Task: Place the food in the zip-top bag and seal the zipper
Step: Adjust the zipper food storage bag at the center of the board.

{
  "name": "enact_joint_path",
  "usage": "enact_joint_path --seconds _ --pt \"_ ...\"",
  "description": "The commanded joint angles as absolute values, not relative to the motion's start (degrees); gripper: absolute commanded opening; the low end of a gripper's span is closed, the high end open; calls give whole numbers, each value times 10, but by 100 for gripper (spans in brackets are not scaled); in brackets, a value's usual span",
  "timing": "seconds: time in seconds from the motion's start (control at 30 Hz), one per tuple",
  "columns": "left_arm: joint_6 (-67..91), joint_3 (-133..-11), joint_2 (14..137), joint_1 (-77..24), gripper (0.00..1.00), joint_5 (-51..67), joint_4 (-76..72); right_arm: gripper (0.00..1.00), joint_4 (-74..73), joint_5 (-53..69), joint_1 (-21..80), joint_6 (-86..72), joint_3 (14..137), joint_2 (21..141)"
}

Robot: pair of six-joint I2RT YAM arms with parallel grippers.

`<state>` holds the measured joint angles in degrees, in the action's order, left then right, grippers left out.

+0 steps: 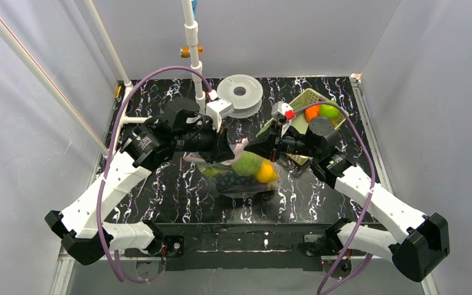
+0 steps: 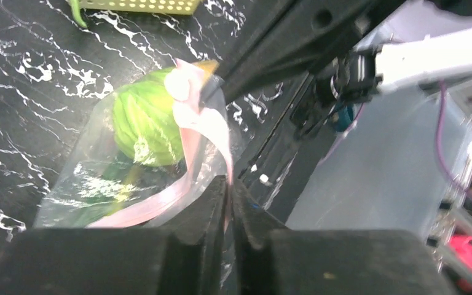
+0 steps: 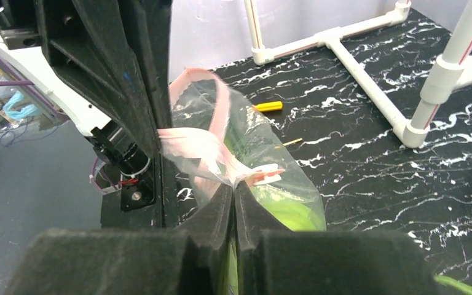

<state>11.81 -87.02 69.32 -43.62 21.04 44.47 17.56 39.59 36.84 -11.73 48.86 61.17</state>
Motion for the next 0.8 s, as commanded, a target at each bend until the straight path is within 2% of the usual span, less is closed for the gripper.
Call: enact_joint_path --seconds 0.0,0.13,0.23,0.3,0.33,0.5,0.77 --pt "102 -843 675 -433 0 260 421 15 147 369 369 -131 528 582" --pt "90 -830 678 -434 0 258 417 37 60 340 369 -135 547 558" --pt "83 -819 677 -434 0 276 393 70 -20 302 369 -141 567 539" --pt "77 -815 673 -434 0 286 387 84 -100 263 369 -148 600 535" --pt "72 -813 671 -434 0 290 387 88 -146 240 369 -154 623 538" --pt "56 -798 657 -434 0 294 387 98 -299 230 366 -203 729 570" --pt "54 -800 654 -434 0 314 385 97 -367 311 336 -233 856 692"
